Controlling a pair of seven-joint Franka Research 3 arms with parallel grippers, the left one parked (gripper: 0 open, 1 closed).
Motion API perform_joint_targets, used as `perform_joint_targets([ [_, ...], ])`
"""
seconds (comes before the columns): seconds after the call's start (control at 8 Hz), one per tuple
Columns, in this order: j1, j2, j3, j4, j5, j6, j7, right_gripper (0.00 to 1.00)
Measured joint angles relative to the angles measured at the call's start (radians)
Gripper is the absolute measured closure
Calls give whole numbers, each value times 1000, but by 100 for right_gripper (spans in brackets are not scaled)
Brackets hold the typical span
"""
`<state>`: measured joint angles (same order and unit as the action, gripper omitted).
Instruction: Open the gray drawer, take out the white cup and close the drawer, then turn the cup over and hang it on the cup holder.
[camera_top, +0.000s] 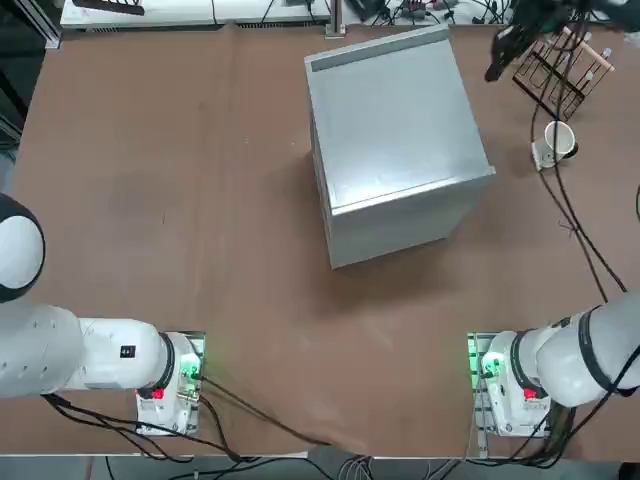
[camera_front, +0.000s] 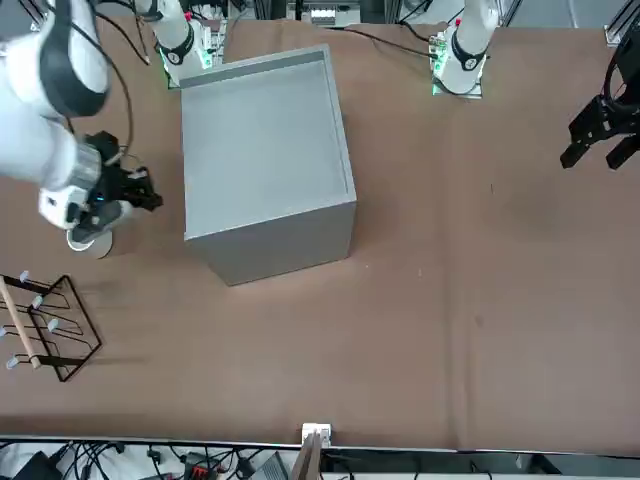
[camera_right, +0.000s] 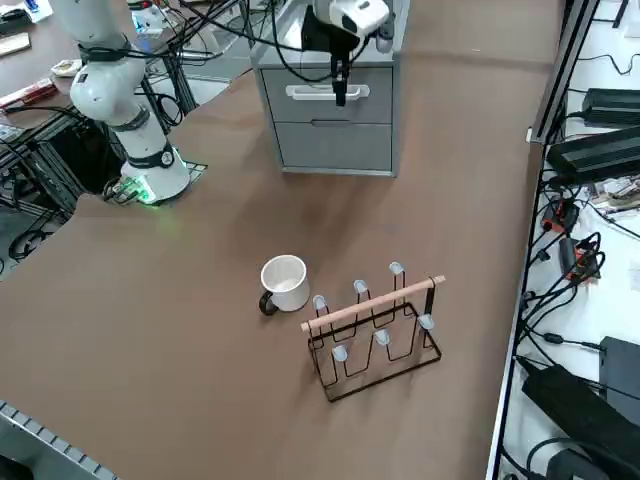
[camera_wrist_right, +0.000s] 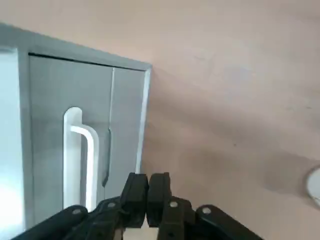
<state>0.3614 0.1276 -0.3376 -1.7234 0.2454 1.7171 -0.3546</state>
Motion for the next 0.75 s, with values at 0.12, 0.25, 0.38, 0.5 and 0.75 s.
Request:
perform_joint_targets([
  [0.12, -22, -4, -1, 42, -29, -42, -2, 92],
  [0.25, -34, -8, -2, 85, -64, -79, -2, 84],
  [0.38, -42, -10, -6, 127, -89, -110, 0, 77],
  [0.5, -53, -12, -15, 160, -100, -133, 1, 70],
  [0.75, -69, -15, -41, 177, -109, -144, 1, 47],
])
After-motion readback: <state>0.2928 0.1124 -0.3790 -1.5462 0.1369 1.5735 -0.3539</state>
